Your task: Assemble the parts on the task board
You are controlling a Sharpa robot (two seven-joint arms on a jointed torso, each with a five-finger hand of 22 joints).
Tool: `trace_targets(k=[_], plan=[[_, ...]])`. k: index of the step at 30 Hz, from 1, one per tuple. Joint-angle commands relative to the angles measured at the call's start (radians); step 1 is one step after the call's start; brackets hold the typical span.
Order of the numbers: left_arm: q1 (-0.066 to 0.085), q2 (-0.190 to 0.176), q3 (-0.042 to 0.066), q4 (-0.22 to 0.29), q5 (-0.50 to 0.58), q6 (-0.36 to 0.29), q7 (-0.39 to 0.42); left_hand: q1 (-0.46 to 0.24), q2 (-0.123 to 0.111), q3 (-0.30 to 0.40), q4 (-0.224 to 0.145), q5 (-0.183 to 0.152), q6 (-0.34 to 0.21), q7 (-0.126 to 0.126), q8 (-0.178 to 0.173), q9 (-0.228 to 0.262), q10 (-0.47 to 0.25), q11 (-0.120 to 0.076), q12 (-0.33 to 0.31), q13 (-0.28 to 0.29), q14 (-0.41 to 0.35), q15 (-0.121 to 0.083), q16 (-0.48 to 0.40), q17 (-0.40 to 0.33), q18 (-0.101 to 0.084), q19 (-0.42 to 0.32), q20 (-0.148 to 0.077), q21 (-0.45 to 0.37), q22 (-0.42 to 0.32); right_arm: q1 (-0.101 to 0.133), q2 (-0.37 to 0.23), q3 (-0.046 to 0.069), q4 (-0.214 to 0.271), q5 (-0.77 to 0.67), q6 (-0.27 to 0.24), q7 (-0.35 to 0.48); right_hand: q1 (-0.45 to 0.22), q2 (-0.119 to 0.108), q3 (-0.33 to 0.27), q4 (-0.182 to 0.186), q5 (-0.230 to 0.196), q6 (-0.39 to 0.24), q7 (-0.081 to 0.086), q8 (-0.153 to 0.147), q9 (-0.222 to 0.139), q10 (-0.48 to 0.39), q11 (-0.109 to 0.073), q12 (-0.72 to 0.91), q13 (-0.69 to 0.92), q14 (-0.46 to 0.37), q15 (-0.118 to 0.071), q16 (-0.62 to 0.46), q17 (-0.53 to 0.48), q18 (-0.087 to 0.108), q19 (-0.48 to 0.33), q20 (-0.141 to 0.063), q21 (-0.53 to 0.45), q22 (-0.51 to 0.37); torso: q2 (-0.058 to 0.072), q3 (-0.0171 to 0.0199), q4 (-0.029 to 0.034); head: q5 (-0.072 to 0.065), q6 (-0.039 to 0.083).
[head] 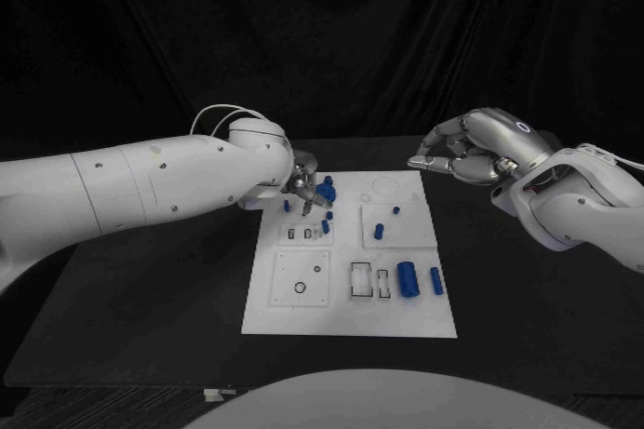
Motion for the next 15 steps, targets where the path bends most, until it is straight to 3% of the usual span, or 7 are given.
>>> trace_targets(k=[1, 7, 15], plan=[[0.000, 0.009, 0.001, -0.012, -0.002, 0.019, 0.010, -0.016, 0.001, 0.000, 0.006, -0.011, -0.004, 0.002, -0.012, 0.003, 0.108, -0.002, 0.003, 0.263, 0.104, -0.006, 0.003, 0.263, -0.005, 0.102, -0.002, 0.001, 0.259, -0.003, 0.002, 0.001, -0.001, -0.001, 0.002, -0.011, -0.002, 0.007, -0.006, 0.000, -0.001, -0.005, 0.001, 0.002, 0.001, 0.103, -0.005, 0.002, 0.263, 0.072, -0.005, -0.002, 0.079, -0.008, 0.041, -0.004, -0.003, 0.213, 0.000, -0.0004, -0.0002, 0.005, 0.000], [-0.002, 0.021, 0.001, -0.027, -0.002, 0.020, 0.025, -0.047, 0.011, -0.002, 0.007, -0.020, -0.006, 0.007, -0.037, 0.003, 0.108, 0.002, 0.003, 0.263, 0.104, -0.003, 0.003, 0.263, -0.003, 0.097, 0.001, -0.002, 0.254, -0.004, 0.004, 0.001, -0.004, -0.001, 0.001, -0.009, -0.002, 0.009, -0.006, 0.000, -0.001, -0.006, 0.001, 0.001, 0.001, 0.103, -0.005, 0.002, 0.263, 0.072, -0.005, -0.003, 0.077, -0.008, 0.041, -0.004, -0.005, 0.213, 0.001, -0.0032, 0.0013, 0.001, 0.000], [-0.006, 0.035, 0.001, -0.036, -0.002, 0.014, 0.038, -0.046, 0.013, 0.003, 0.000, -0.010, -0.010, 0.011, -0.058, 0.000, 0.108, 0.006, 0.003, 0.263, 0.104, 0.000, 0.003, 0.263, -0.001, 0.090, 0.004, -0.006, 0.247, -0.007, 0.005, 0.001, -0.005, -0.001, 0.006, -0.009, 0.006, 0.005, -0.009, -0.007, 0.000, -0.012, 0.002, -0.001, 0.001, 0.103, -0.005, 0.002, 0.263, 0.071, -0.004, -0.004, 0.075, -0.007, 0.039, -0.003, -0.008, 0.212, 0.000, -0.0017, 0.0004, 0.001, 0.000]])
